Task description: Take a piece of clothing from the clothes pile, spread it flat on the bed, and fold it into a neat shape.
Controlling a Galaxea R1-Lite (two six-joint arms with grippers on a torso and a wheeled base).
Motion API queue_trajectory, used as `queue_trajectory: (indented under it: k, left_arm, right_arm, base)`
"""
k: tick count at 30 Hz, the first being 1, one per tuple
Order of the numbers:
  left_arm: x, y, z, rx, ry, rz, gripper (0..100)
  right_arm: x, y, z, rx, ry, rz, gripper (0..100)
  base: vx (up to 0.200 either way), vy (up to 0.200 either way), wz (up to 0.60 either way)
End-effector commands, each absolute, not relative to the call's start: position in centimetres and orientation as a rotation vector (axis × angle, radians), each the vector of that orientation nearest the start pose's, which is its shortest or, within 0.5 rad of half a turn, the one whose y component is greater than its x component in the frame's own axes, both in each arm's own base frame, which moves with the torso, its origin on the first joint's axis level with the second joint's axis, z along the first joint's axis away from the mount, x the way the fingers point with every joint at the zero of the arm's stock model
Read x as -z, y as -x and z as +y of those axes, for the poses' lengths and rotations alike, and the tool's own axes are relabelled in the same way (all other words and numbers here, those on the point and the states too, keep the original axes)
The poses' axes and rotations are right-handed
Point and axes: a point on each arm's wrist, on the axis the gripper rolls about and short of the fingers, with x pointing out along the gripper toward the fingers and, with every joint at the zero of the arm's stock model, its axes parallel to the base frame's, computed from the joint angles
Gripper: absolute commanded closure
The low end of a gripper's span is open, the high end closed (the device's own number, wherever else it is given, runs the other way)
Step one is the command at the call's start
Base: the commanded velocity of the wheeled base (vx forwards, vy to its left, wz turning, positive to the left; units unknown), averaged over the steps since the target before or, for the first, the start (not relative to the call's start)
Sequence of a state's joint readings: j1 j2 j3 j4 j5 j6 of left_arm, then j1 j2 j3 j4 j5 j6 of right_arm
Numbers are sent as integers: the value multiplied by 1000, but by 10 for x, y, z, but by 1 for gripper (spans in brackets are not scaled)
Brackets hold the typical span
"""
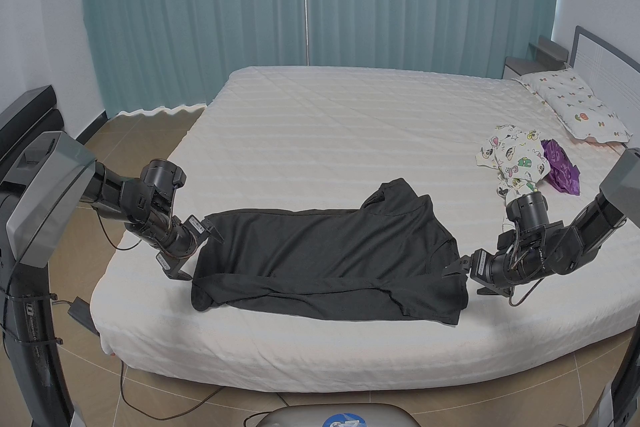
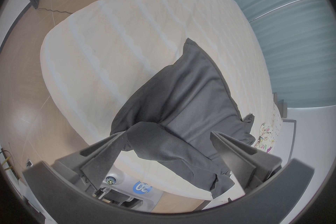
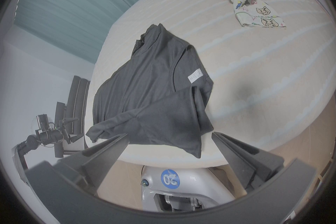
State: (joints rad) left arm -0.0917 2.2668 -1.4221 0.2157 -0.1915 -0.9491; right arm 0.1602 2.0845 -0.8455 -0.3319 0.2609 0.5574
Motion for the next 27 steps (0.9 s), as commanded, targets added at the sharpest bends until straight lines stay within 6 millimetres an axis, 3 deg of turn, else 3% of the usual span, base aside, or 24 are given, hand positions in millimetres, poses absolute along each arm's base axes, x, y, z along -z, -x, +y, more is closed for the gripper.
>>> queue_trajectory:
  k: [1,8,11,19,27]
  left_arm:
    - [-68,-415,-39,-263,911,1076,0]
    - [-62,-413,-27,-304,959,1060,0]
    - [-40,-399,-38,-316,897,1140,0]
    - [-23,-382,-81,-271,746,1178,0]
    - [-14,-384,-90,-303,698,1141,0]
  right_arm:
    - [-36,-336,58,-122,-570,983,0]
    - [-41,-336,58,-63,-722,889,0]
    - [-30,-333,58,-27,-713,853,0]
    - [-15,-330,56,-14,-718,835,0]
    - [-17,-327,58,-21,-715,833,0]
  base:
    - [0,0,0]
    - [0,0,0]
    - [0,0,0]
    - [0,0,0]
    - [0,0,0]
